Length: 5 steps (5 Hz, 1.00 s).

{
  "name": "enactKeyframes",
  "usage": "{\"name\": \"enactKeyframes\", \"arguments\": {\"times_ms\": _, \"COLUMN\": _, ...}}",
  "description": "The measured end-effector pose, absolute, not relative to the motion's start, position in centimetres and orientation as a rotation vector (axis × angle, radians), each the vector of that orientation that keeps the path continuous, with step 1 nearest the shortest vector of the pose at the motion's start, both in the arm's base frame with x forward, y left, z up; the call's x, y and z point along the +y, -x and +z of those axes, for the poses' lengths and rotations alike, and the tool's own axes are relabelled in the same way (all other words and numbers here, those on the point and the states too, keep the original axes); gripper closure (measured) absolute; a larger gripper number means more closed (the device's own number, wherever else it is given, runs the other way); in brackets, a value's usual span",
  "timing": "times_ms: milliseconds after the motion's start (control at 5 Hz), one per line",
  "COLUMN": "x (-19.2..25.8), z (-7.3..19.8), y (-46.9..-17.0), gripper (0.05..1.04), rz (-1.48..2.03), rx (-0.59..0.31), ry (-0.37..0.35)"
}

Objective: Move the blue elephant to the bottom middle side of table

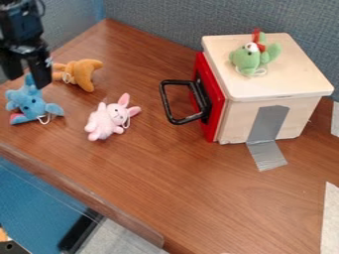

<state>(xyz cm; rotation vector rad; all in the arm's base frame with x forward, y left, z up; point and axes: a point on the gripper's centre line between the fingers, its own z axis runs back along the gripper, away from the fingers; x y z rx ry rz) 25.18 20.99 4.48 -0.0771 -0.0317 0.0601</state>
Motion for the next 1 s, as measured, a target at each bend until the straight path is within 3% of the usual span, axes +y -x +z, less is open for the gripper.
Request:
{"name": "enactKeyframes", "arguments": {"times_ms": 200, "x": 22.2, "z": 2.9, "y": -24.3, "gripper": 0.083, "rz": 0.078, "rx": -0.009, "ry": -0.004}}
{"name": "enactKeyframes", "arguments": {"times_ms": 400, "x": 22.3, "z": -0.4, "y": -24.3, "gripper": 0.13, "rz": 0.062, "rx": 0.065, "ry": -0.046}}
{"name": "enactKeyframes", "arguments": {"times_ms": 600, "x": 22.4, "z": -0.8, "y": -24.8, "gripper": 0.36, "rz": 0.048, "rx": 0.086, "ry": -0.073}}
{"name": "enactKeyframes", "arguments": {"times_ms": 800, "x": 21.5, "z": -0.5, "y": -24.5, "gripper": 0.581, "rz": 0.04, "rx": 0.066, "ry": -0.055}}
{"name": "enactKeyframes", "arguments": {"times_ms": 1000, "x": 19.2, "z": 1.9, "y": -24.2, "gripper": 0.805, "rz": -0.003, "rx": 0.01, "ry": 0.0}}
